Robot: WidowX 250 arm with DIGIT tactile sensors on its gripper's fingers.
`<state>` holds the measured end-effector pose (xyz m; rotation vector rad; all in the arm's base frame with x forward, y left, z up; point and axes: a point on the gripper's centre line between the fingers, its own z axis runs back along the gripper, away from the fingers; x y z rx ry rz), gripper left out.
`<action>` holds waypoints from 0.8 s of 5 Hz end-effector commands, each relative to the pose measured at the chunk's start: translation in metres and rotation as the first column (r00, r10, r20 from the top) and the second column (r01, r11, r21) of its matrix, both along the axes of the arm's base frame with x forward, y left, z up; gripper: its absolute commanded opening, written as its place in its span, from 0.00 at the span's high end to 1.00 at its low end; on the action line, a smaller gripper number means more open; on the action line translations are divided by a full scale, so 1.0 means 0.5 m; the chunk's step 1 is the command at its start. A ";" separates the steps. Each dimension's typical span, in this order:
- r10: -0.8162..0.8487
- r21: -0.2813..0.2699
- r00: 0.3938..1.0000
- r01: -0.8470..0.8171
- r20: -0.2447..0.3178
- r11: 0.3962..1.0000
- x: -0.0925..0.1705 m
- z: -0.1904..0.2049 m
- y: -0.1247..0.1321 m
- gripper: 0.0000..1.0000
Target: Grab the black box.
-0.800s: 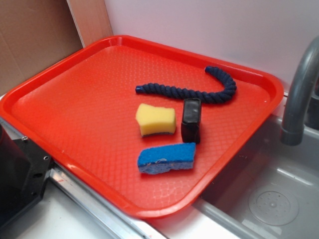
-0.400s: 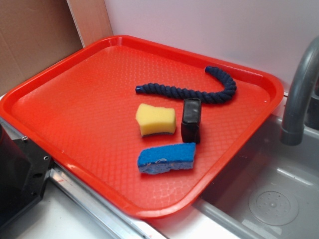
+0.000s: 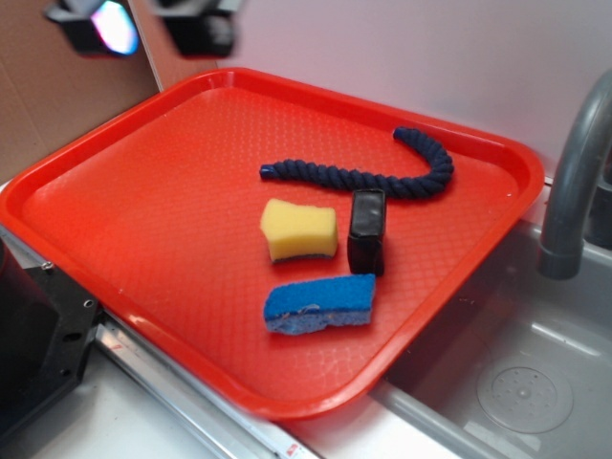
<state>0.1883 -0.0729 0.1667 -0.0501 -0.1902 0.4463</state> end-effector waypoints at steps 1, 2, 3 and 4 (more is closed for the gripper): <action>0.122 -0.081 0.993 -0.121 -0.001 0.989 0.056 -0.011 -0.048 0.00; 0.122 -0.081 0.993 -0.121 -0.001 0.989 0.056 -0.011 -0.048 0.00; 0.122 -0.081 0.993 -0.121 -0.001 0.989 0.056 -0.011 -0.048 0.00; 0.135 -0.070 0.990 -0.137 -0.027 0.988 0.100 -0.086 -0.090 0.00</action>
